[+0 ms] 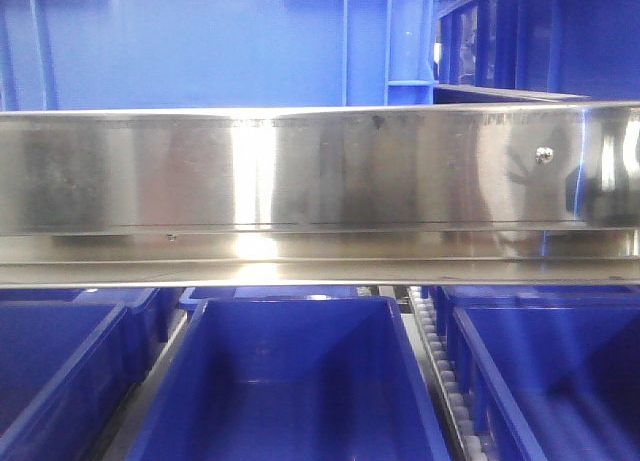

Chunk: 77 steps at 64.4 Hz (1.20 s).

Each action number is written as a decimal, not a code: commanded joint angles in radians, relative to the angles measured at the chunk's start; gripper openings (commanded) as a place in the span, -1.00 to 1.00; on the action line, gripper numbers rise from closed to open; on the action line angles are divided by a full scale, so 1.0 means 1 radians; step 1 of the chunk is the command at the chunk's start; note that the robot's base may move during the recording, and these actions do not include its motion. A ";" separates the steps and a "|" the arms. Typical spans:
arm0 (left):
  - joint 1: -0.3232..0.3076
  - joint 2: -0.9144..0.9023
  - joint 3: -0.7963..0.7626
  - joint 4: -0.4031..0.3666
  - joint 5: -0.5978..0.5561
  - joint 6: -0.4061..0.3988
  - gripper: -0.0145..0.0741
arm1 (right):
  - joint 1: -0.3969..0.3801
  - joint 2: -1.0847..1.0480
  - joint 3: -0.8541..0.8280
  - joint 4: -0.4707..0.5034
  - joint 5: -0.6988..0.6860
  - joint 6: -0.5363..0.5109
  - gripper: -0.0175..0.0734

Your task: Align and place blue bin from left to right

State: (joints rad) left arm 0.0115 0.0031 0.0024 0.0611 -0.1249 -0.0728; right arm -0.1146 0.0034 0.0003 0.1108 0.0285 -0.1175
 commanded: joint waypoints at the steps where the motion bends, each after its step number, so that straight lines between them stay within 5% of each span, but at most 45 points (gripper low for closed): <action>1: 0.005 -0.003 -0.002 -0.034 -0.088 -0.020 -0.66 | 0.002 -0.003 0.000 0.007 -0.078 -0.004 -0.79; 8: 0.005 -0.003 -0.002 -0.186 -0.192 -0.068 -0.66 | 0.002 -0.003 0.000 0.110 -0.177 0.026 -0.79; 13: 0.005 -0.003 -0.050 -0.220 -0.189 -0.068 -0.66 | 0.002 -0.003 -0.070 0.129 -0.174 0.026 -0.79; 18: 0.005 -0.003 -0.134 -0.186 -0.152 -0.068 -0.66 | 0.002 -0.003 -0.178 0.129 -0.097 0.026 -0.79; 30: 0.005 0.061 -0.466 0.035 0.169 -0.068 -0.57 | 0.002 0.054 -0.503 0.129 0.167 0.026 -0.70; 43: 0.001 0.217 -0.718 0.057 0.356 -0.060 0.10 | 0.002 0.253 -0.788 0.129 0.237 0.026 0.03; 50: -0.001 0.275 -0.759 -0.011 0.374 -0.062 0.55 | 0.002 0.366 -0.885 0.129 0.273 0.026 0.49; 56: -0.003 0.300 -0.764 -0.024 0.378 -0.062 0.72 | 0.024 0.450 -0.932 0.129 0.298 0.026 0.64; 66: -0.072 0.360 -0.838 -0.020 0.474 0.019 0.71 | 0.116 0.565 -1.030 0.185 0.393 0.021 0.62; 77: -0.221 0.514 -1.007 -0.020 0.678 0.027 0.71 | 0.288 0.725 -1.146 0.228 0.479 -0.063 0.62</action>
State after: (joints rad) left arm -0.1545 0.4515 -0.9339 0.0475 0.4734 -0.0548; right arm 0.1006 0.6590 -1.0939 0.3248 0.4775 -0.1348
